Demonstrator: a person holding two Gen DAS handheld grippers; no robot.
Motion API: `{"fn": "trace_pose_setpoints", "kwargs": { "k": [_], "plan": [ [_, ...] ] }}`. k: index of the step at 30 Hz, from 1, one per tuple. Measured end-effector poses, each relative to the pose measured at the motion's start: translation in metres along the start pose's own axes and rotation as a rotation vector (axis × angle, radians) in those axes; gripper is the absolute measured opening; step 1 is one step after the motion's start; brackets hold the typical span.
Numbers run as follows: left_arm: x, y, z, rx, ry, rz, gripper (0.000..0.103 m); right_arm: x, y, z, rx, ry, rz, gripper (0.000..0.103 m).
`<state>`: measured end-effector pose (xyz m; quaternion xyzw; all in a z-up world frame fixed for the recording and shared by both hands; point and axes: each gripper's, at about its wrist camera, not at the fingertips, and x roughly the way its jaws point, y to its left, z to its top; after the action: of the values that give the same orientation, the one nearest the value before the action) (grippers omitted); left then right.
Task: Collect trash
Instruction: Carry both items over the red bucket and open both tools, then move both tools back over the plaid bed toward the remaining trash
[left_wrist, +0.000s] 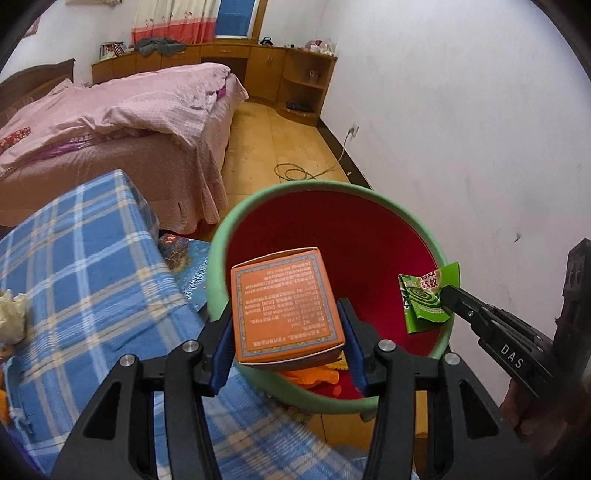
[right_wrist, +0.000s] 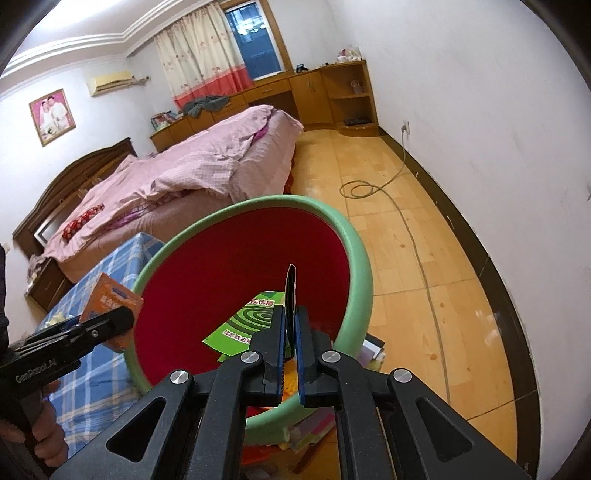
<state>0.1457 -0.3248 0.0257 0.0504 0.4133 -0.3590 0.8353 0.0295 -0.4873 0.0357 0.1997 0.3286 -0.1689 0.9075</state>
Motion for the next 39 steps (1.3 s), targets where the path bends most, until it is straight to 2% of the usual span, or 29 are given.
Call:
{"fn": "trace_pose_setpoints", "kwargs": {
  "k": [3, 5, 9, 14, 18, 21, 39],
  "plan": [
    [0.006, -0.002, 0.000, 0.010, 0.005, 0.003, 0.053, 0.003, -0.005, 0.000, 0.009, 0.006, 0.007, 0.006],
    [0.007, -0.005, 0.001, 0.018, -0.004, 0.011, 0.059, 0.005, -0.007, 0.000, 0.017, 0.012, 0.019, 0.008],
    [0.006, -0.009, 0.002, 0.033, -0.018, 0.025, 0.061, 0.005, -0.008, 0.003, 0.020, 0.009, 0.041, 0.021],
    [0.002, -0.008, 0.002, 0.019, -0.015, 0.018, 0.061, 0.002, -0.007, 0.002, 0.020, 0.011, 0.065, 0.025],
    [-0.007, -0.007, -0.002, 0.001, -0.014, 0.019, 0.061, -0.003, -0.006, 0.000, 0.023, 0.010, 0.081, 0.039],
    [-0.014, -0.003, -0.005, -0.006, -0.023, 0.023, 0.061, -0.008, -0.002, -0.001, 0.024, 0.003, 0.080, 0.043],
    [-0.084, 0.053, -0.035, -0.139, -0.082, 0.100, 0.061, -0.044, 0.043, -0.020, -0.010, -0.015, 0.116, 0.051]
  ]
}}
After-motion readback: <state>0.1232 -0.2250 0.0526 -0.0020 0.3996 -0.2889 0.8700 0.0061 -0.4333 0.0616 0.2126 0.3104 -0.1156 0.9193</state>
